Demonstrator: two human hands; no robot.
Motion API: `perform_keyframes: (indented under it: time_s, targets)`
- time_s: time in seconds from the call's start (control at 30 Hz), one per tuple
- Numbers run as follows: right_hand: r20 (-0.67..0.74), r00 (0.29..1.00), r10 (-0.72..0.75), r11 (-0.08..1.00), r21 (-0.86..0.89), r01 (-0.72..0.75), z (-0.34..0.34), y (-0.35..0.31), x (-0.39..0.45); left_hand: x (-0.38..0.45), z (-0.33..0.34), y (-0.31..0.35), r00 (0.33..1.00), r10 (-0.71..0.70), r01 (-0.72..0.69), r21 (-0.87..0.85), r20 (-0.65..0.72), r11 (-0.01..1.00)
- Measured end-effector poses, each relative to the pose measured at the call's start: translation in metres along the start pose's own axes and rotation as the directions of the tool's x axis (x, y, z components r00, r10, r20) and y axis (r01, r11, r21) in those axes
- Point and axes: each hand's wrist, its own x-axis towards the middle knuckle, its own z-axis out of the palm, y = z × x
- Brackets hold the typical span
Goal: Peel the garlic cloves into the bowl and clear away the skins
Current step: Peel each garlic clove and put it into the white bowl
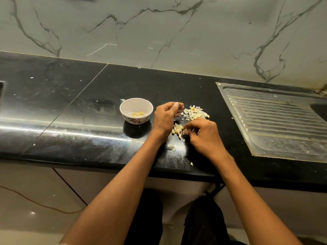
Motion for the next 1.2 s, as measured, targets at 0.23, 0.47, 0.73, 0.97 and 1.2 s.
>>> perform_keyframes:
  time_s: [0.23,0.47,0.73,0.97,1.2]
  targets:
    - [-0.215,0.947,0.238,0.934,0.32,-0.162,-0.005,0.007,0.012,-0.004,-0.003,0.001,0.995,0.046,-0.052,0.067,0.087,0.996]
    - [-0.169,0.905,0.39,0.714,0.677,-0.181,0.004,-0.004,0.03,-0.008,-0.001,0.005,0.987,0.103,-0.116,0.104,0.12,0.988]
    - [-0.133,0.898,0.418,0.604,0.779,-0.166,0.006,-0.004,0.029,-0.006,0.0,0.005,0.994,0.065,-0.071,0.056,0.093,0.996]
    - [-0.133,0.913,0.386,0.62,0.77,-0.15,0.008,0.001,0.031,-0.005,0.003,0.006,0.996,0.04,-0.049,0.106,0.085,0.993]
    - [-0.179,0.927,0.328,0.699,0.706,-0.111,0.013,0.001,0.03,-0.004,0.006,0.007,0.995,0.035,-0.047,0.13,0.092,0.99]
